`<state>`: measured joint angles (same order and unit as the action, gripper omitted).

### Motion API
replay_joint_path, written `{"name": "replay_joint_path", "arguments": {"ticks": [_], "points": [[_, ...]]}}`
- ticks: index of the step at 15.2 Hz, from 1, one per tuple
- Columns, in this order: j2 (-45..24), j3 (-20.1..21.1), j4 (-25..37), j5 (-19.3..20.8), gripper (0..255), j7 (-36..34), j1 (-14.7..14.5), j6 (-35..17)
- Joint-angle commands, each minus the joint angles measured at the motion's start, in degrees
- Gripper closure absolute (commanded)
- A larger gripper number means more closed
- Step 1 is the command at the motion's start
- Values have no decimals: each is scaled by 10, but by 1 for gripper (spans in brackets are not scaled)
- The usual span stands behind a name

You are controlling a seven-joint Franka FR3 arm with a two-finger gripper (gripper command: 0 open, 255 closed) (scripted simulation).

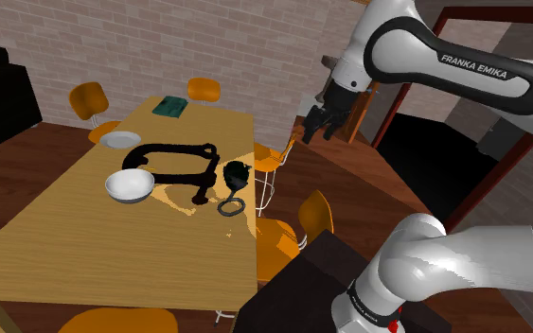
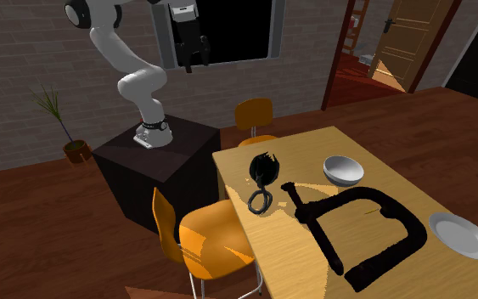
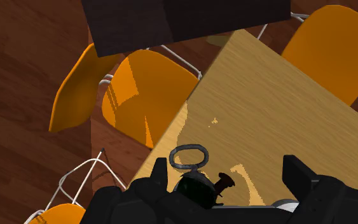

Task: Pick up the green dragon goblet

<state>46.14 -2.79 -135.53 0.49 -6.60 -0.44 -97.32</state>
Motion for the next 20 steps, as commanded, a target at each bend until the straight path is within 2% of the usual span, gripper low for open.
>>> {"name": "replay_joint_path", "arguments": {"ticks": [1,10,20], "points": [[0,0,0,0,0,0,0,0],[-189,-52,40,0,0,64,-4,-108],[-423,-95,153,-41,0,146,-7,-177]]}}
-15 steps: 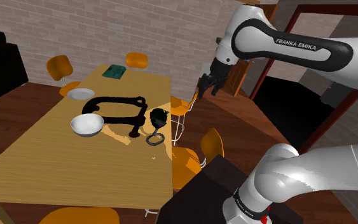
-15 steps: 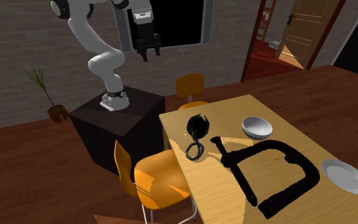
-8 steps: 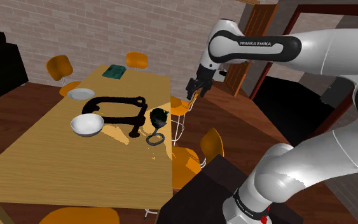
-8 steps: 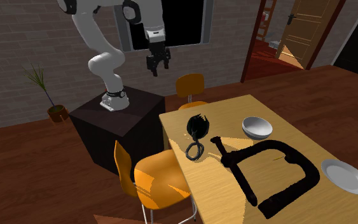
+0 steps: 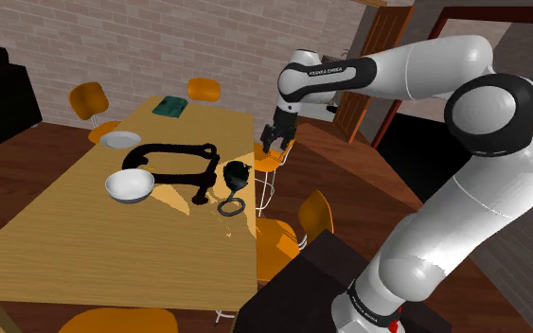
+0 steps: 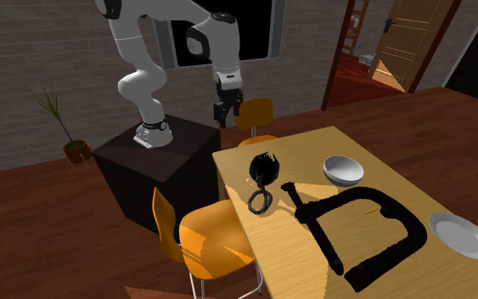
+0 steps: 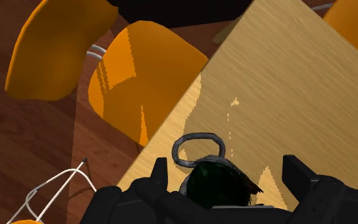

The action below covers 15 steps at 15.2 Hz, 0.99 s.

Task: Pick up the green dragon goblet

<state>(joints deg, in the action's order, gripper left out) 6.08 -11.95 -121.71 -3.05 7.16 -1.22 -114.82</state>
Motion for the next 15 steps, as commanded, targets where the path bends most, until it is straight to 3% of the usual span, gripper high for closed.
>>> {"name": "replay_joint_path", "arguments": {"ticks": [1,8,15], "points": [[-46,-5,30,-11,0,17,1,-5],[-217,-9,157,-55,0,70,18,-8],[-395,4,328,-84,0,102,48,23]]}}
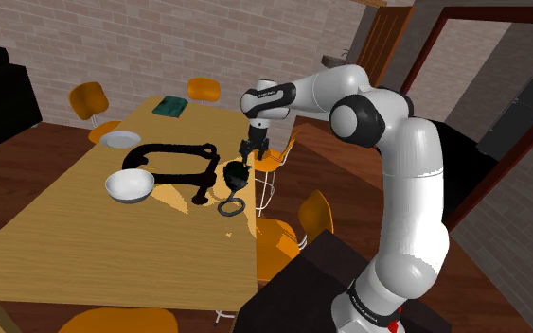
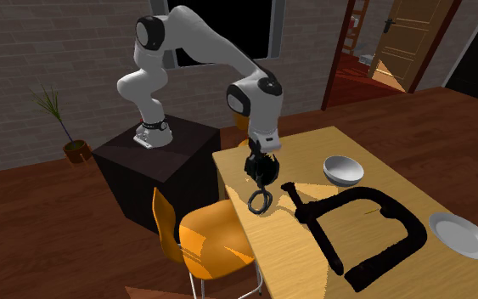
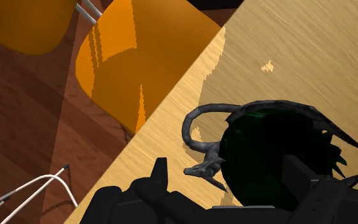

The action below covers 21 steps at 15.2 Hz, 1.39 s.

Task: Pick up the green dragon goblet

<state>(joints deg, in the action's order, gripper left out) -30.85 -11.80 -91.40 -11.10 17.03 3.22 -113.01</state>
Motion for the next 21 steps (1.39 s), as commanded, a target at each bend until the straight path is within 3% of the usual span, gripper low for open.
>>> {"name": "replay_joint_path", "arguments": {"ticks": [1,10,11,21], "points": [[-43,4,44,-5,0,5,7,9],[-73,8,31,-12,0,11,9,-32],[-71,8,29,-12,255,11,9,-33],[-68,8,33,-11,255,10,9,-27]]}}
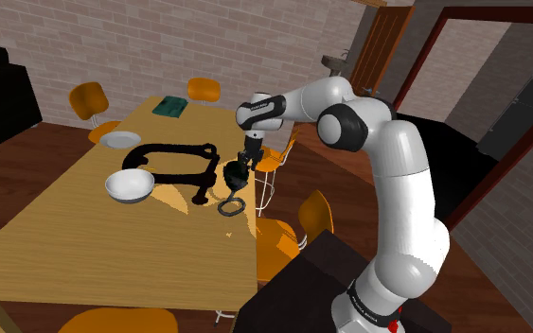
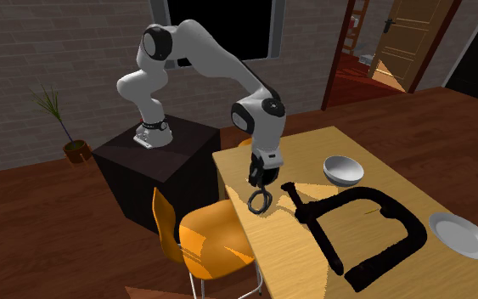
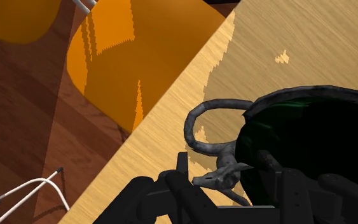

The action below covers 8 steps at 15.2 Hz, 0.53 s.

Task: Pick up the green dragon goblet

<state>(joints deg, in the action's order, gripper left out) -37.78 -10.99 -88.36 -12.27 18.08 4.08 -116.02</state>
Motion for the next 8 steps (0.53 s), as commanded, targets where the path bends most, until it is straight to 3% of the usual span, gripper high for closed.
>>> {"name": "replay_joint_path", "arguments": {"ticks": [1,8], "points": [[5,-1,3,1,255,-1,0,9],[32,-5,17,8,255,-7,-2,48]]}}
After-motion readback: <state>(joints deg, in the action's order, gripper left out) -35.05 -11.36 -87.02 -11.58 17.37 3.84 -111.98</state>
